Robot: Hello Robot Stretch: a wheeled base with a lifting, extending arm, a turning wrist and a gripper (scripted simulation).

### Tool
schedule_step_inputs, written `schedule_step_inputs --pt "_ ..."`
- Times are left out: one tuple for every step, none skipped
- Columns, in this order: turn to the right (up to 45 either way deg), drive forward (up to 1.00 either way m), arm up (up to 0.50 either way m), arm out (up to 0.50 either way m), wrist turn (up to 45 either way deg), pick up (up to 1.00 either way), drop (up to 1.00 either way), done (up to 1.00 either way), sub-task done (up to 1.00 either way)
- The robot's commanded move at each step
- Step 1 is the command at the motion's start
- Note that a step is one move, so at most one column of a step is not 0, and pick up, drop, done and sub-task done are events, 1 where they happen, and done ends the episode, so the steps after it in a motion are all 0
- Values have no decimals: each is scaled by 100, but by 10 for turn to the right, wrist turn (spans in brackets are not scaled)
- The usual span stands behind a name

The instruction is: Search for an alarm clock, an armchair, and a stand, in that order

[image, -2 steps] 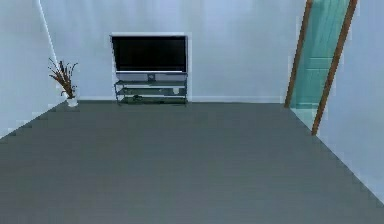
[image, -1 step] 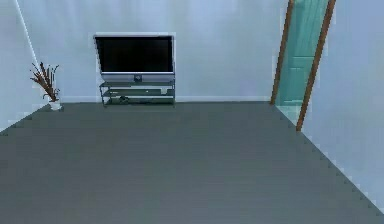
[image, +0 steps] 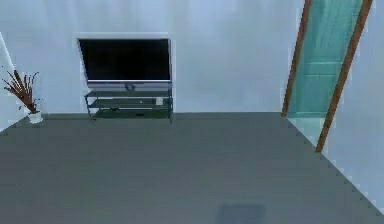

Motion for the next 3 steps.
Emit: schedule_step_inputs --pt "30 0 0 0 0 0 0 0 0" --pt "0 100 0 0 0 0 0 0 0" --pt "30 0 0 0 0 0 0 0 0"
